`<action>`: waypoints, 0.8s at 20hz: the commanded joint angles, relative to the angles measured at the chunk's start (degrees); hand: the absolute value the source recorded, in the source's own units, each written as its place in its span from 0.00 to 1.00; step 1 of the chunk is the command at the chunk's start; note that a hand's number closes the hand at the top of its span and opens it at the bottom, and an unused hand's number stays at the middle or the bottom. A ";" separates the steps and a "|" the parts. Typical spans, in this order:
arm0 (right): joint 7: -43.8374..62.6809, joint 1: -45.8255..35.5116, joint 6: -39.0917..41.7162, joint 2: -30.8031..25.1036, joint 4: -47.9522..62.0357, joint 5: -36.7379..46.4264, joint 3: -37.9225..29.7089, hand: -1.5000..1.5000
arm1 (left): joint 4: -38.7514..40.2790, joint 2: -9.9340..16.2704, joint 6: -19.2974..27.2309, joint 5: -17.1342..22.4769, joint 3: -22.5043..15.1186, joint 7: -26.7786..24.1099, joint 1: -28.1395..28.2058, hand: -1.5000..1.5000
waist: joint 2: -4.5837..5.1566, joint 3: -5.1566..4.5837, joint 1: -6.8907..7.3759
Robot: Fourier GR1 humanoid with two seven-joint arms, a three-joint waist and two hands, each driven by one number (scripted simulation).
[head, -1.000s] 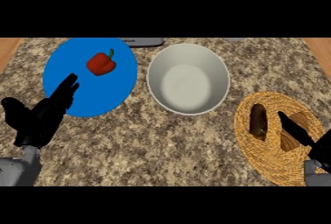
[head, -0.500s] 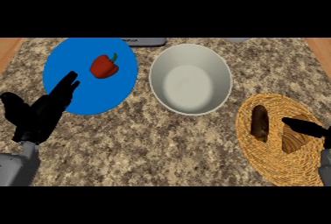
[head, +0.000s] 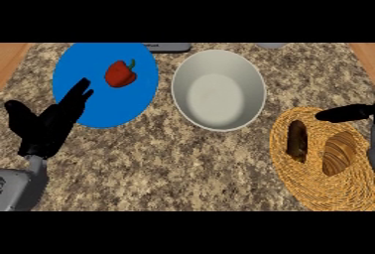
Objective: Pick the croissant from the placemat and place it in the bowl
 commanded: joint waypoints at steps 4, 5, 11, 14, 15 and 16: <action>14.89 -6.26 14.58 -0.19 2.83 -4.81 -0.09 0.00 | 0.32 -2.52 1.27 -1.33 -0.79 -0.16 -0.46 0.50 | -0.05 0.17 -0.53; 17.13 -7.91 15.13 0.64 2.49 -4.05 0.90 0.00 | 2.62 -1.32 -0.64 -1.05 0.44 -1.95 -0.18 0.50 | 0.02 0.11 -0.43; 18.27 -6.33 16.77 1.06 3.19 -5.73 -1.12 0.00 | 2.63 -0.31 -2.67 -0.18 2.19 -3.07 1.71 0.50 | -0.22 0.17 -0.74; 18.82 -7.45 18.94 1.63 5.31 -4.97 -0.63 0.00 | 0.56 -1.16 -0.32 -1.55 0.90 0.48 0.23 0.50 | -0.28 0.20 -0.52; 16.66 -6.90 17.56 2.18 8.59 -5.34 -1.61 0.00 | -0.44 -1.48 -0.64 -1.25 1.06 -0.63 1.54 0.50 | -0.12 0.24 0.01; 18.74 -7.72 18.95 2.00 7.38 -5.42 -1.60 0.00 | -0.14 0.16 -1.98 0.38 2.45 1.99 -0.49 0.50 | -0.21 0.22 -0.38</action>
